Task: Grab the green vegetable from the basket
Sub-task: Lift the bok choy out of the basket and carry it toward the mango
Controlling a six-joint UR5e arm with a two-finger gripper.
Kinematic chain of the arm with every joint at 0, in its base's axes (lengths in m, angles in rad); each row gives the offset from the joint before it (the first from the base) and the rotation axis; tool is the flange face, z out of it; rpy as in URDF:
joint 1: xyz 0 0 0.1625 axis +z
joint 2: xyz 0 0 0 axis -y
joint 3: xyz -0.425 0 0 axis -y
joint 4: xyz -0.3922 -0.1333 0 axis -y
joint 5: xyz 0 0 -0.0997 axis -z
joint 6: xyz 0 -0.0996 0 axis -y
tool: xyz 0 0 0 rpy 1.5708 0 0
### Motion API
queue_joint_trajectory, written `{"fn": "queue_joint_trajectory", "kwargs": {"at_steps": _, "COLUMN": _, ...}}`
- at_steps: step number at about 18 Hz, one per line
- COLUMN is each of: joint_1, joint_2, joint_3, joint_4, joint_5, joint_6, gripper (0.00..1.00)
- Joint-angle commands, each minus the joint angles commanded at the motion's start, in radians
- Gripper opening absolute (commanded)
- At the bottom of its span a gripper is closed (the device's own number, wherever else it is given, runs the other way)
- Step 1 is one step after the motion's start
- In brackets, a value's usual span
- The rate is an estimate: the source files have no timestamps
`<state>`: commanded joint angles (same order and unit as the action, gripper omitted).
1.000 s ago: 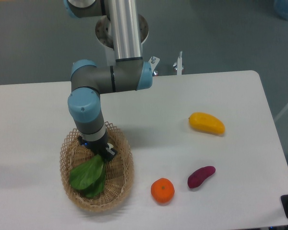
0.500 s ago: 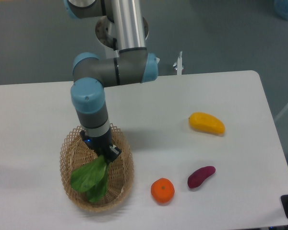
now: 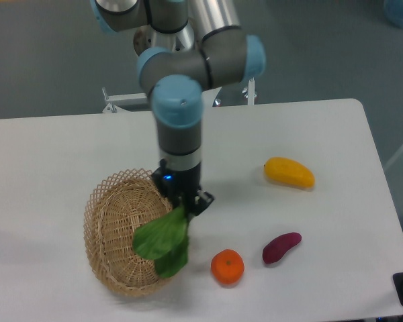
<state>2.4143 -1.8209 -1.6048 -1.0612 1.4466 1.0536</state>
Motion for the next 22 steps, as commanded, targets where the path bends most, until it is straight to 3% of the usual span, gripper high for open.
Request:
{"fn": "queue_joint_trajectory", "kwargs": {"at_steps": 4, "joint_1": 0.087, "joint_2": 0.006, "joint_3": 0.087, "joint_4": -0.121, "joint_5": -0.005, "joint_6": 0.074, "gripper": 0.37}}
{"fn": "queue_joint_trajectory", "kwargs": {"at_steps": 6, "joint_1": 0.13, "joint_2": 0.006, "joint_3": 0.101, "joint_4": -0.158, "joint_5": -0.012, "joint_6": 0.13, "gripper": 0.37}}
{"fn": "queue_joint_trajectory", "kwargs": {"at_steps": 14, "joint_1": 0.253, "joint_2": 0.008, "joint_3": 0.1, "joint_4": -0.169, "joint_5": -0.011, "joint_6": 0.33, "gripper": 0.37}}
{"fn": "queue_joint_trajectory", "kwargs": {"at_steps": 22, "joint_1": 0.273, "joint_2": 0.017, "joint_3": 0.1, "joint_4": -0.183, "joint_5": -0.011, "joint_6": 0.375, "gripper": 0.37}}
